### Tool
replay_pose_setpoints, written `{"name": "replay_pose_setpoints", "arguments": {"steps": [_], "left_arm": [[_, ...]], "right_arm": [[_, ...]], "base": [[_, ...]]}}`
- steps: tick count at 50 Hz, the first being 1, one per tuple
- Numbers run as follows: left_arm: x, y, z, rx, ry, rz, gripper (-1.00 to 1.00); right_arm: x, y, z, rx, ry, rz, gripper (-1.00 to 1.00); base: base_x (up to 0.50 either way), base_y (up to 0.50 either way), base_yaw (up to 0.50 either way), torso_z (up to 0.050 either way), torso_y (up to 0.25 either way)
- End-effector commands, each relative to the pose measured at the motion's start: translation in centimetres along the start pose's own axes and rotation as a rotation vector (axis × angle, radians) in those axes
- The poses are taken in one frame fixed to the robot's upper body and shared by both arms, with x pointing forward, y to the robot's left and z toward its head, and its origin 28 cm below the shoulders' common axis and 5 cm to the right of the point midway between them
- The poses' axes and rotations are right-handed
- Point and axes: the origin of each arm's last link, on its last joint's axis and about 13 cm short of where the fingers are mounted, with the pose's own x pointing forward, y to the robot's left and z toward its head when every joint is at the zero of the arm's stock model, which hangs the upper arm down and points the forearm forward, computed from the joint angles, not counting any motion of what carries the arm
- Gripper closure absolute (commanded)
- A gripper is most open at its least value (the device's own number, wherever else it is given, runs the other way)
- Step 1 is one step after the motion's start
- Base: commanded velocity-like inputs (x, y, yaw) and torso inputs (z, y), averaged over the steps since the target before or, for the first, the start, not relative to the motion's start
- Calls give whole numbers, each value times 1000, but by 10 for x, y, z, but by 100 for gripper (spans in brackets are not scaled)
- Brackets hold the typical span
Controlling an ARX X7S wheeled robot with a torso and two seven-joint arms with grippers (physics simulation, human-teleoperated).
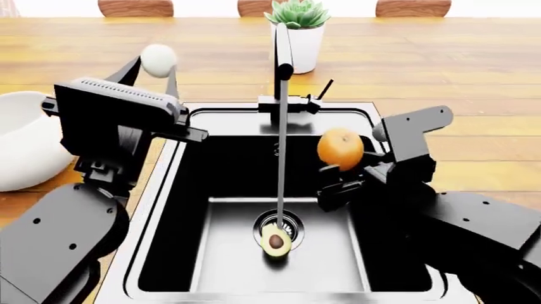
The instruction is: Pick the eggplants and oranges from the sink and place them in one bowl. Place the avocado in the other bowl. Then turn off the sink faucet.
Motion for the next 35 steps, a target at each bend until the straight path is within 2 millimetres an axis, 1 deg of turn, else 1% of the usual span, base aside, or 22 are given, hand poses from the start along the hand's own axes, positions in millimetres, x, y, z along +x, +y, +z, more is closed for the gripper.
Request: {"name": "replay_pose_setpoints", "arguments": {"steps": [1, 9, 16, 21, 24, 35], "left_arm": [[-12, 1, 6, -8, -13, 15, 100], [-13, -1, 3, -12, -8, 12, 100], [-11, 1, 4, 8, -9, 63, 100], [-14, 1, 2, 77, -57, 101, 100], [-14, 4, 3, 83, -75, 136, 100], [-11, 5, 6, 104, -141, 178, 100]], "right_arm": [[-28, 10, 14, -23, -184, -19, 100], [-34, 16, 18, -23, -241, -13, 100], [-40, 20, 22, -11, -317, 7, 100], [-40, 24, 23, -16, -319, 18, 100], [-41, 25, 24, -27, -321, 19, 100], [-39, 28, 24, -39, -322, 26, 100]], "base": [[-500, 0, 0, 24, 227], [-500, 63, 0, 24, 227], [-37, 82, 0, 2, 3], [0, 500, 0, 0, 0], [0, 500, 0, 0, 0], [0, 500, 0, 0, 0]]}}
